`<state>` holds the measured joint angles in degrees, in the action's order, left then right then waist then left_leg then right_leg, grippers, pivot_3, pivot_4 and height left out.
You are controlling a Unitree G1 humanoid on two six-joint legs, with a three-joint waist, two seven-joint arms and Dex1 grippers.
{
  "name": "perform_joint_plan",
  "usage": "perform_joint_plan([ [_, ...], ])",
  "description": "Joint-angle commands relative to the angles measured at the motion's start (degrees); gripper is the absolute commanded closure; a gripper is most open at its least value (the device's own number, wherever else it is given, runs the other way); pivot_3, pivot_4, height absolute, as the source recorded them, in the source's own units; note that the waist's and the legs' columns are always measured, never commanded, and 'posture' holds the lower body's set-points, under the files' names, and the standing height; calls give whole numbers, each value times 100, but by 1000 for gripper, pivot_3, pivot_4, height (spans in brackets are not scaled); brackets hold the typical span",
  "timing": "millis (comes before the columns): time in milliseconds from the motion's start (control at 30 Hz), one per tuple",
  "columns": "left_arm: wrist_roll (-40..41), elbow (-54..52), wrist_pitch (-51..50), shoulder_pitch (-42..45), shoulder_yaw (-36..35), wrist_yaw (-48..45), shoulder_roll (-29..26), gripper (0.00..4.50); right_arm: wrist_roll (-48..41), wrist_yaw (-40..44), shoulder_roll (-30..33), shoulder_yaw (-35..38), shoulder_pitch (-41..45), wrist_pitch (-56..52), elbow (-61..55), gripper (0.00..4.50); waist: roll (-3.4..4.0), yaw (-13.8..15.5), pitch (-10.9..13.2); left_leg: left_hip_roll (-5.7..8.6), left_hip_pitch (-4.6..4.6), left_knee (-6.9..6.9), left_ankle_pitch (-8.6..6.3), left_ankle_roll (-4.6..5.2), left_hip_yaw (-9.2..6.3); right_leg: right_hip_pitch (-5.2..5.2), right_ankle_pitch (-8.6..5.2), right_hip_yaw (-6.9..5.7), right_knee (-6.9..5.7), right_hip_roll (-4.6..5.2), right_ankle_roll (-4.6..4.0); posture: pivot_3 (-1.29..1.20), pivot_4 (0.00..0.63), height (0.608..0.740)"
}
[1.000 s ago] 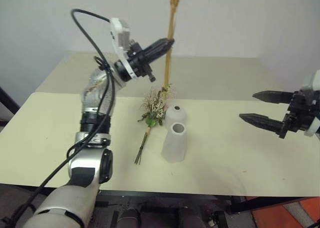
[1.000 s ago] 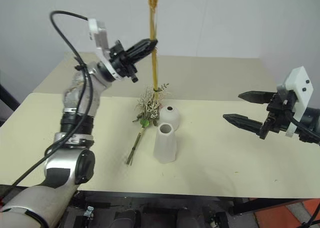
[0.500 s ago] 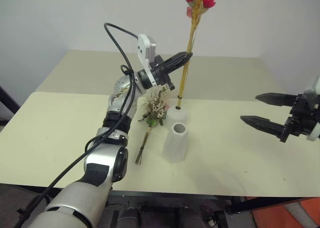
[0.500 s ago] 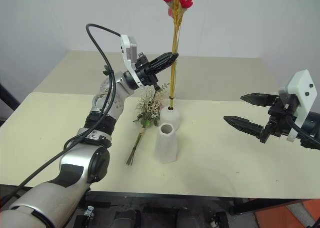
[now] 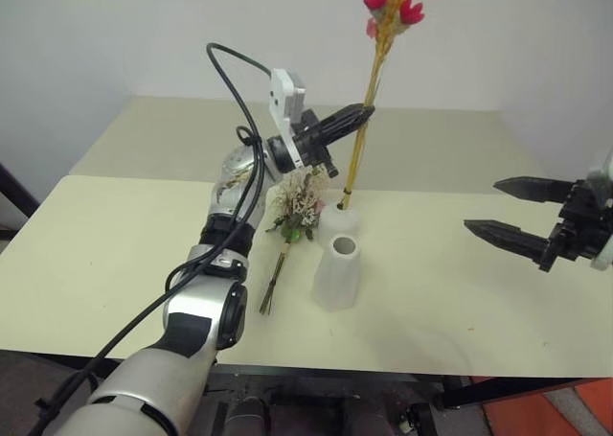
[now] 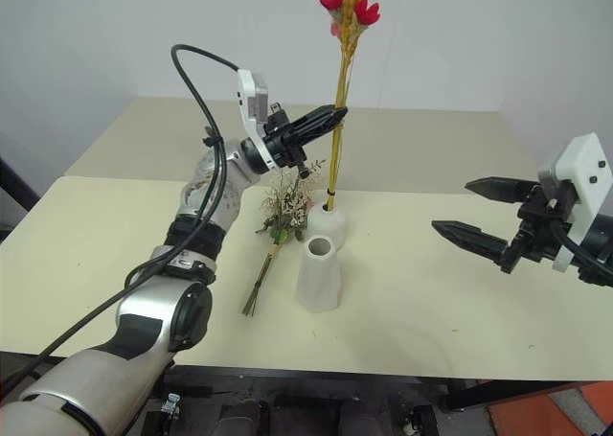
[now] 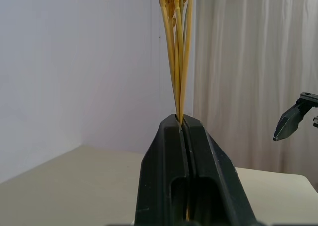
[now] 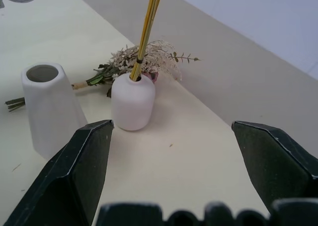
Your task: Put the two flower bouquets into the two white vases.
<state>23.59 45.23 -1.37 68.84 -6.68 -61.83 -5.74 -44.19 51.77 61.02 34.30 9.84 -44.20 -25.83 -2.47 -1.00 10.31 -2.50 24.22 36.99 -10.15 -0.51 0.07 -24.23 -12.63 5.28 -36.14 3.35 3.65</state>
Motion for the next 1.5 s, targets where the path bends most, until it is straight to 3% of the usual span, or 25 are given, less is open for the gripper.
perform_joint_plan([
  [33, -6, -193, 76, 71, 12, -35, -5, 4470, -108, -52, 20, 210, 34, 22, -119, 0, 0, -2, 0, 0, 0, 0, 0, 0, 0, 0, 0, 0, 0, 0, 0, 0, 150, 740],
  [1500, -368, 244, 288, -104, 104, 111, 71, 4470, -66, -236, -12, -49, 171, 96, -142, 0, 0, 2, 0, 0, 2, 0, 0, 0, -1, -1, 1, 1, 2, 0, 0, 0, 150, 740],
])
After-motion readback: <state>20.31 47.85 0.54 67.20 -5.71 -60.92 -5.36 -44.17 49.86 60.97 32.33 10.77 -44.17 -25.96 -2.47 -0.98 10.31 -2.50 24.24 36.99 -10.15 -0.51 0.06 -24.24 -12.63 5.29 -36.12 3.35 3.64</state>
